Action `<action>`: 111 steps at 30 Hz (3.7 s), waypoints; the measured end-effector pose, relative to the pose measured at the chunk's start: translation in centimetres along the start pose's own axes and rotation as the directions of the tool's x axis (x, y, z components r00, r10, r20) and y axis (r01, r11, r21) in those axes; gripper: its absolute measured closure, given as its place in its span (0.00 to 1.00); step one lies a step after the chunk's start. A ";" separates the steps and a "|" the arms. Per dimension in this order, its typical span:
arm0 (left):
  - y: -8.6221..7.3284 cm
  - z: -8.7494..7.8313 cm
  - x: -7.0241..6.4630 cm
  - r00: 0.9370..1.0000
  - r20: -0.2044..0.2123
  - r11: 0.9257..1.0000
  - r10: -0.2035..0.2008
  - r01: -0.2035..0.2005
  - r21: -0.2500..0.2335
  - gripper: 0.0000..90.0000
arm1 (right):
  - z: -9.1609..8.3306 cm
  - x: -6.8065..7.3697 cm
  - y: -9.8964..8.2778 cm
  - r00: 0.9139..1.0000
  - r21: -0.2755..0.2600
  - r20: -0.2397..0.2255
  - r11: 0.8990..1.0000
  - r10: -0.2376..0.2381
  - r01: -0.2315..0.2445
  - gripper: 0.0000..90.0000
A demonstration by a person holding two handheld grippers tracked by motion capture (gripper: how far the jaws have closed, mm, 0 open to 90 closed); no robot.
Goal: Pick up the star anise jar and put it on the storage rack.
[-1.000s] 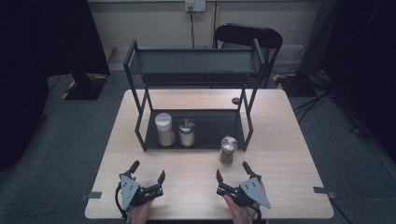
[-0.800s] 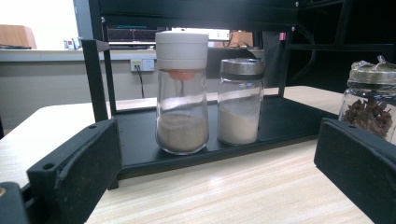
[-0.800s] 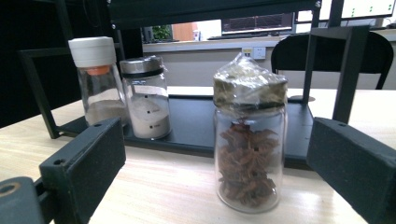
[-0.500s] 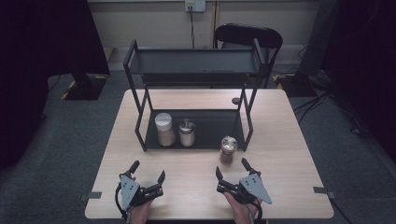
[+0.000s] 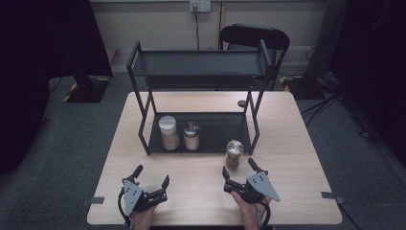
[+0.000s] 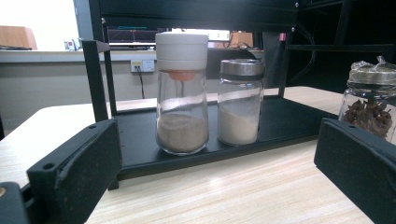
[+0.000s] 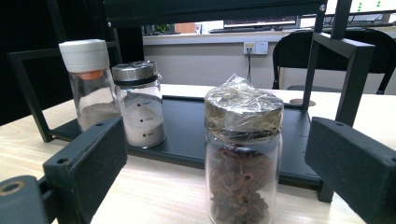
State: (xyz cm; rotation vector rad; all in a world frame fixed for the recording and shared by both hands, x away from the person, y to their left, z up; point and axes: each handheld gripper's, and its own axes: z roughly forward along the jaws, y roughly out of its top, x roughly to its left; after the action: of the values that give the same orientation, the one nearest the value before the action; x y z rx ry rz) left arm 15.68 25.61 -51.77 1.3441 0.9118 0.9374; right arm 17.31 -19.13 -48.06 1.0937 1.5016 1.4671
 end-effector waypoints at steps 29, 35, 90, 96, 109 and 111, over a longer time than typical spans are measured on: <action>0.1 0.0 0.1 1.000 0.002 1.000 -0.002 0.002 0.003 0.00 | 3.0 -0.9 2.3 1.000 0.048 0.014 0.999 -0.022 0.021 0.06; 0.1 0.0 0.1 1.000 0.003 1.000 -0.002 0.002 0.004 0.00 | 3.8 -1.2 2.5 1.000 0.067 0.012 0.998 -0.021 0.020 0.06; 0.0 0.0 0.0 1.000 0.003 1.000 -0.001 0.001 -0.001 0.00 | 6.9 -1.8 2.3 1.000 0.243 0.026 0.970 -0.014 0.007 0.31; 0.0 0.0 0.0 1.000 0.003 1.000 -0.001 0.001 0.001 0.00 | 6.9 -1.7 2.3 0.999 0.240 0.021 0.971 -0.028 0.022 0.35; 0.0 0.0 0.1 1.000 0.005 1.000 -0.001 0.001 0.003 0.00 | 6.8 -1.6 2.4 0.999 0.238 0.005 0.970 -0.043 0.040 0.35; 0.0 0.0 0.1 1.000 0.005 1.000 -0.001 0.001 0.002 0.00 | 6.8 -1.6 2.4 0.999 0.239 0.006 0.970 -0.046 0.043 0.35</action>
State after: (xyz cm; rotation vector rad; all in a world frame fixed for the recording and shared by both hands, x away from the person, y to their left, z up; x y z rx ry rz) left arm 15.70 25.70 -51.73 1.3470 0.9095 0.9325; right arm 24.37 -18.29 -46.08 1.1976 1.7165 1.2712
